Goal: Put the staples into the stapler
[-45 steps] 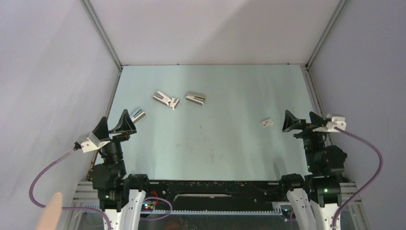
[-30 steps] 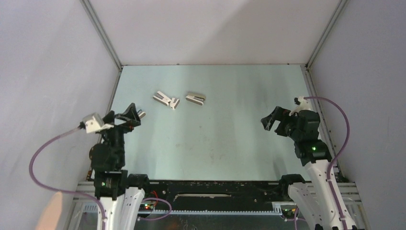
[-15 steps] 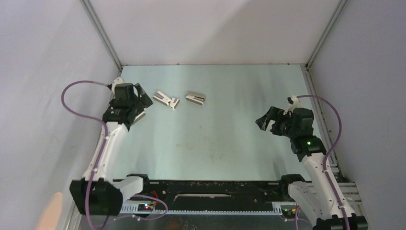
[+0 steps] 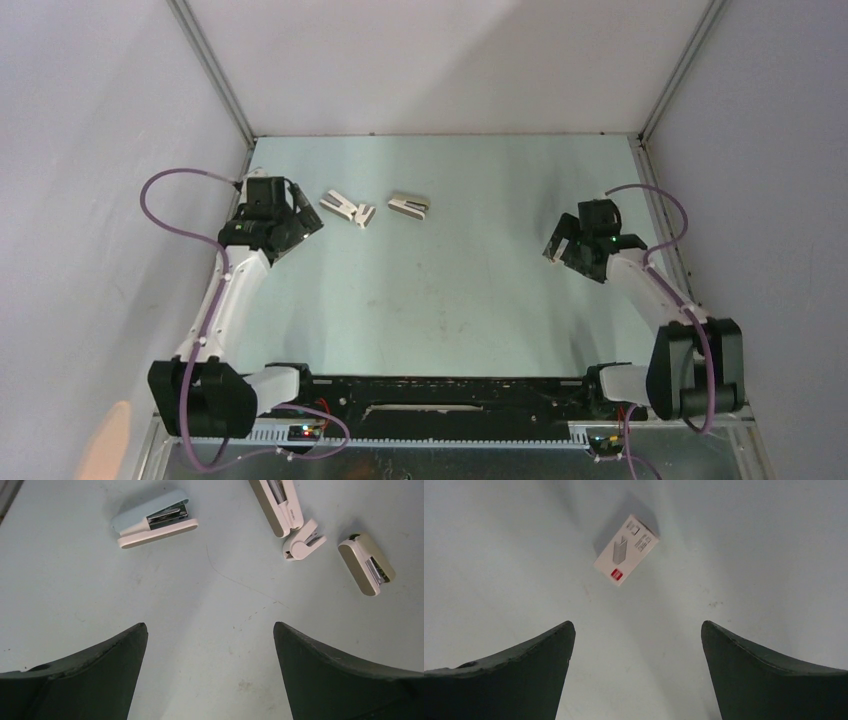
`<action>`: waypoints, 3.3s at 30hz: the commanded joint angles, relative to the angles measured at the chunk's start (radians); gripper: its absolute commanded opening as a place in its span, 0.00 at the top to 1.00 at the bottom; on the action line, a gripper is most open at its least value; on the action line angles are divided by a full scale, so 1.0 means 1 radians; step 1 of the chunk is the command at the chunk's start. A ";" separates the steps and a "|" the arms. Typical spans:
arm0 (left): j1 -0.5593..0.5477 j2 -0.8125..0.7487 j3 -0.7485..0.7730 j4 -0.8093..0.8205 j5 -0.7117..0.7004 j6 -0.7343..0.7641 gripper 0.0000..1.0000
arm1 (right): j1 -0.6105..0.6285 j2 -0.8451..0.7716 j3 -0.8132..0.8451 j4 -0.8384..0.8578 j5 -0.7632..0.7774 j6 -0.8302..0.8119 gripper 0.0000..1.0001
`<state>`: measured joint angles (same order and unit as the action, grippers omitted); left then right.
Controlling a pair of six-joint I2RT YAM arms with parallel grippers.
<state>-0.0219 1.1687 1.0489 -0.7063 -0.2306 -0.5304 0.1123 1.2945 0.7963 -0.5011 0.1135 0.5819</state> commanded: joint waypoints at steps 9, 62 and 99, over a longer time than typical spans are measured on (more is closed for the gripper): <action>0.003 -0.156 -0.083 0.009 -0.025 0.140 0.00 | 0.079 0.315 0.222 0.019 0.272 0.197 0.05; 0.017 -0.222 -0.137 0.061 0.084 0.144 0.00 | -0.058 0.379 0.271 0.135 -0.144 -0.206 0.12; 0.017 -0.240 -0.150 0.080 0.141 0.151 0.00 | 0.063 0.506 0.320 0.032 -0.031 -0.293 0.49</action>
<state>-0.0105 0.9478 0.8974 -0.6579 -0.1143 -0.4057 0.1619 1.7847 1.0782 -0.4610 0.0315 0.3016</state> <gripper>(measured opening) 0.996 0.551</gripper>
